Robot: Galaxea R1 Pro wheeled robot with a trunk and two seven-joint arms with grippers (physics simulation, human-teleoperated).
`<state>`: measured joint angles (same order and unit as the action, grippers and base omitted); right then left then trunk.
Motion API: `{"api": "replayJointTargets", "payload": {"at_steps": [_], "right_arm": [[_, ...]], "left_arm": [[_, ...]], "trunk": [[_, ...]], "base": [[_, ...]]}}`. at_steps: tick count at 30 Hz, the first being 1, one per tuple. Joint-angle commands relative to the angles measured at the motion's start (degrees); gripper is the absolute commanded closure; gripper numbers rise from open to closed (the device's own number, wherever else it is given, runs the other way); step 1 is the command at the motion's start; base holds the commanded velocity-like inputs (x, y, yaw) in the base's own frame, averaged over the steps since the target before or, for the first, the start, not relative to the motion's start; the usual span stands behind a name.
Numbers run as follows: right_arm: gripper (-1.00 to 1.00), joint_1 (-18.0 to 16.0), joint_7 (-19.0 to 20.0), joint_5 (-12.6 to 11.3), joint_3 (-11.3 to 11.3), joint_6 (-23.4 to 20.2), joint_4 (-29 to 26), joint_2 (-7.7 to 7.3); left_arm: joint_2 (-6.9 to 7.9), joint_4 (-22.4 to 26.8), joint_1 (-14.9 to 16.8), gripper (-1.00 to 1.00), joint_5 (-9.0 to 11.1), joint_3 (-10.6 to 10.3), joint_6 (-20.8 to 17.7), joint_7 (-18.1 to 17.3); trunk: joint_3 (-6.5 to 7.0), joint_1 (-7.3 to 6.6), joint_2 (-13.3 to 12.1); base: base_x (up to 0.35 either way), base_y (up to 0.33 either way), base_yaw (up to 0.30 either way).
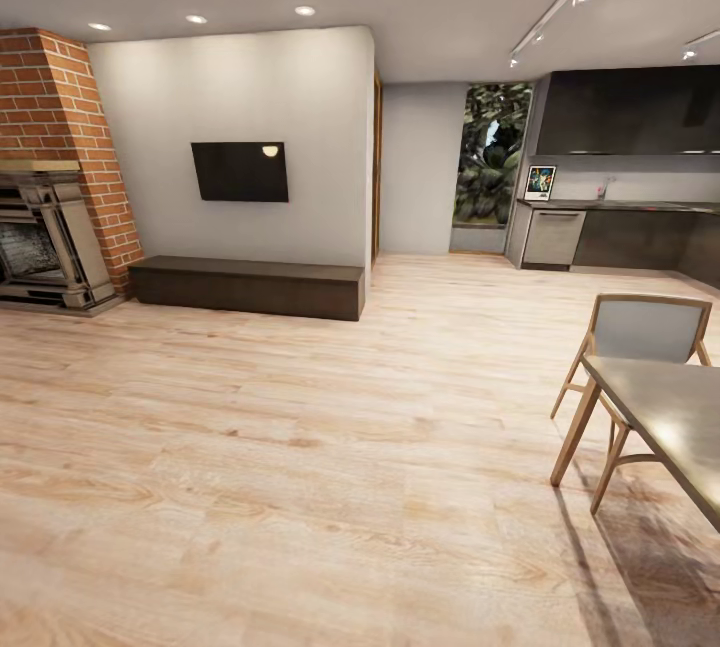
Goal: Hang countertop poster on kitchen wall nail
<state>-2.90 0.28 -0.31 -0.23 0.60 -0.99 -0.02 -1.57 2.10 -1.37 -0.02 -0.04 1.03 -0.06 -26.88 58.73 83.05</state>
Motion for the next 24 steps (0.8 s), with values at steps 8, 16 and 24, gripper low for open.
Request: {"api": "replayJointTargets", "payload": {"at_steps": [8,16,24], "right_arm": [[-1.00,-2.67,-0.33,0.18,-0.20,2.64,-2.61,-1.37],[-1.00,-7.10,-0.50,0.22,-0.08,10.67,-22.60,-2.71],[-1.00,-7.12,-0.54,0.39,-0.04,10.73,-22.37,-2.79]], "left_arm": [[1.23,2.66,-0.51,-1.00,-0.38,0.22,1.05,-0.05],[2.51,40.57,-0.56,-1.00,-0.37,0.67,1.18,-0.12],[2.71,39.29,-0.56,-1.00,-0.25,0.74,1.17,-0.18]], "trunk": [[-0.05,0.00,0.02],[-0.05,0.00,0.02],[-0.05,0.00,0.02]], "base": [[0.000,0.000,0.000],[0.000,0.000,0.000],[0.166,0.000,0.000]]}}
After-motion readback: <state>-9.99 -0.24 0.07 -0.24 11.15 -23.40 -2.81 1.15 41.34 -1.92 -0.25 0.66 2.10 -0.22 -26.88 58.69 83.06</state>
